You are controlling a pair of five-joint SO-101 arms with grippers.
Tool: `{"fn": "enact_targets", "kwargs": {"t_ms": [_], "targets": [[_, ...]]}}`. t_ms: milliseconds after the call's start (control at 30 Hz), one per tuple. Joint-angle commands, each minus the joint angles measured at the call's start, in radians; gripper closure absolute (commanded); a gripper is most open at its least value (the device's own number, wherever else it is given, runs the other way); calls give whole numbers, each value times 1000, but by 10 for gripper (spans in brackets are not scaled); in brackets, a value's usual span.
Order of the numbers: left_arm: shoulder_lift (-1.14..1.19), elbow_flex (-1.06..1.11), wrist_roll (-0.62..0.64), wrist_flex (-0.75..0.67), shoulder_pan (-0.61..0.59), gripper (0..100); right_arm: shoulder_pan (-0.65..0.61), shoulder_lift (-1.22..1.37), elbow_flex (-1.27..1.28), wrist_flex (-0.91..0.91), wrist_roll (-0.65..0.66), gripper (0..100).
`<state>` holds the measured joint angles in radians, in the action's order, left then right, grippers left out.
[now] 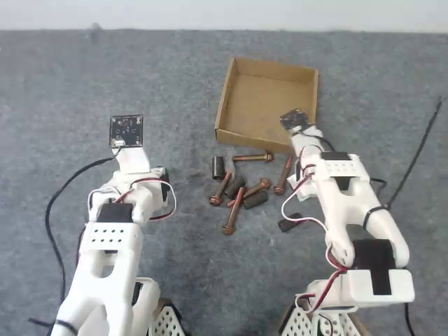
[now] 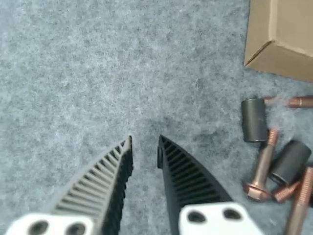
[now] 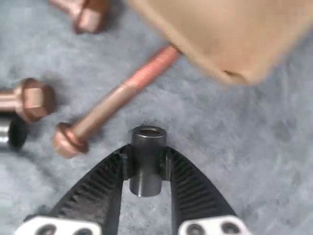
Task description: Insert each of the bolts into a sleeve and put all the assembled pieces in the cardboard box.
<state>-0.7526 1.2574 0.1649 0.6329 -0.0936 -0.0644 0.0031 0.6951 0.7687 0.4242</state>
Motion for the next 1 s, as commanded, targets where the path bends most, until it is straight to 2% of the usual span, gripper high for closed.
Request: {"fn": "enact_targets", "kwargs": {"t_ms": [0,200,400,500,600,767,967], "targets": [[2,-2,-5,-57,5,916,85,-41,-37,5,-104,992],[2,-2,-5,-55,5,916,217,-48,-32,18,-265,992],[0,-33,2,-46,20,919,252,-50,-29,24,-302,992],[6,-94,-5,9,107,919,254,-50,-29,2,-304,992],[9,-163,-5,75,244,917,255,-48,-29,-2,-304,992],[23,-285,3,100,450,917,257,-48,-29,-7,-304,992],[261,-460,60,92,623,917,271,-48,-29,-8,-305,992]]}}
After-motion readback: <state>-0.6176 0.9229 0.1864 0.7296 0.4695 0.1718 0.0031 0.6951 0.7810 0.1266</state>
